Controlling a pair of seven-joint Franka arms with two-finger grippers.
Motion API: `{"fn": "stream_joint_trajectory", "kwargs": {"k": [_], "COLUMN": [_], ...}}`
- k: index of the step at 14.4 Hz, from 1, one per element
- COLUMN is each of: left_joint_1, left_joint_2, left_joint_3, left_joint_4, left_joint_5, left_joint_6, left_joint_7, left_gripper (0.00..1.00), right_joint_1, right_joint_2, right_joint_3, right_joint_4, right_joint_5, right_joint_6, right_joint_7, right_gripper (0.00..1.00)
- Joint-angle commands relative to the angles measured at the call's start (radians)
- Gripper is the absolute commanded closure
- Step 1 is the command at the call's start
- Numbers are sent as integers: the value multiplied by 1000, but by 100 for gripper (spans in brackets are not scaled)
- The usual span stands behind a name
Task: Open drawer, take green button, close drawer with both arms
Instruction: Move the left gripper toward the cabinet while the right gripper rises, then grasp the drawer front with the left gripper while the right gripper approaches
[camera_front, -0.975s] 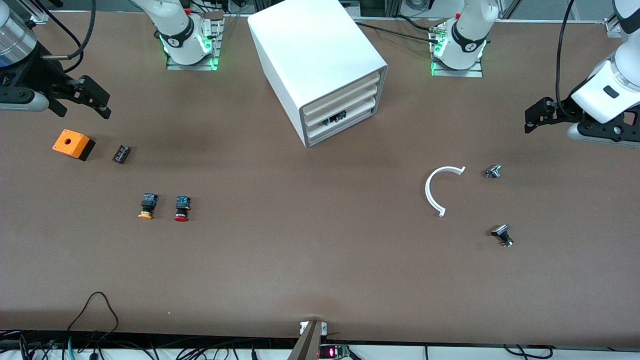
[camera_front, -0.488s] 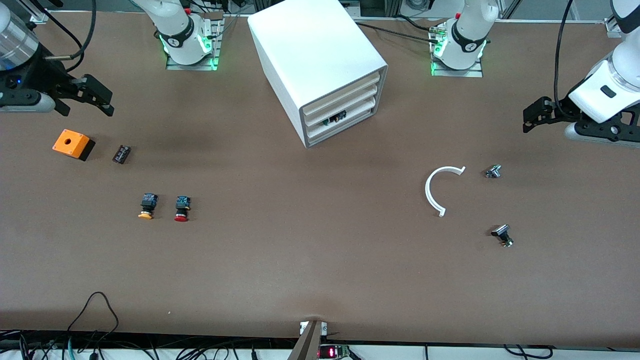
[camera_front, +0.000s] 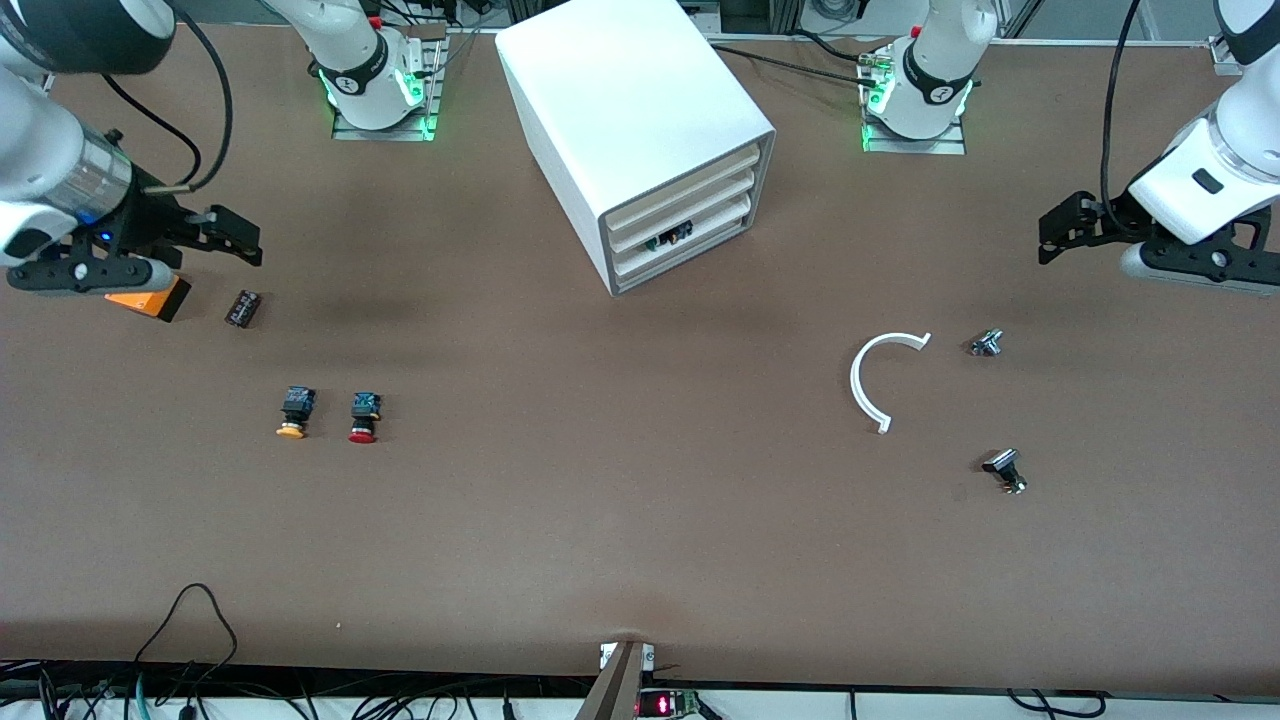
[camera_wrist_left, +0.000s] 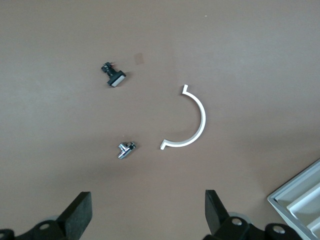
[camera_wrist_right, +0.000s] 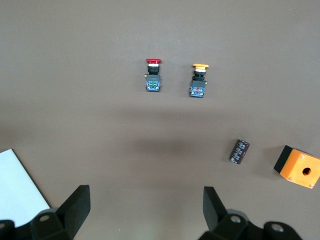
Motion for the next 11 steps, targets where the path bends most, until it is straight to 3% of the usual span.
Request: {"fn": "stream_joint_trajectory", "kwargs": {"k": [1, 6, 11], "left_joint_1": [-16, -36, -36], "left_joint_2": [14, 52, 158], "left_joint_3": [-47, -86, -96], "left_joint_4": [27, 27, 27], "left_joint_5": [-31, -196, -471], "left_joint_6": [-36, -158, -302], "left_joint_7": [5, 12, 16], "left_gripper": [1, 1, 1], "right_joint_1": [-9, 14, 82], "right_joint_2": [60, 133, 210], "right_joint_3": [3, 9, 11], "right_joint_4": [19, 18, 47], "right_joint_5": [24, 36, 65], "right_joint_6": [22, 113, 130], "right_joint_7": [-37, 44, 265], "right_gripper": [1, 1, 1]}}
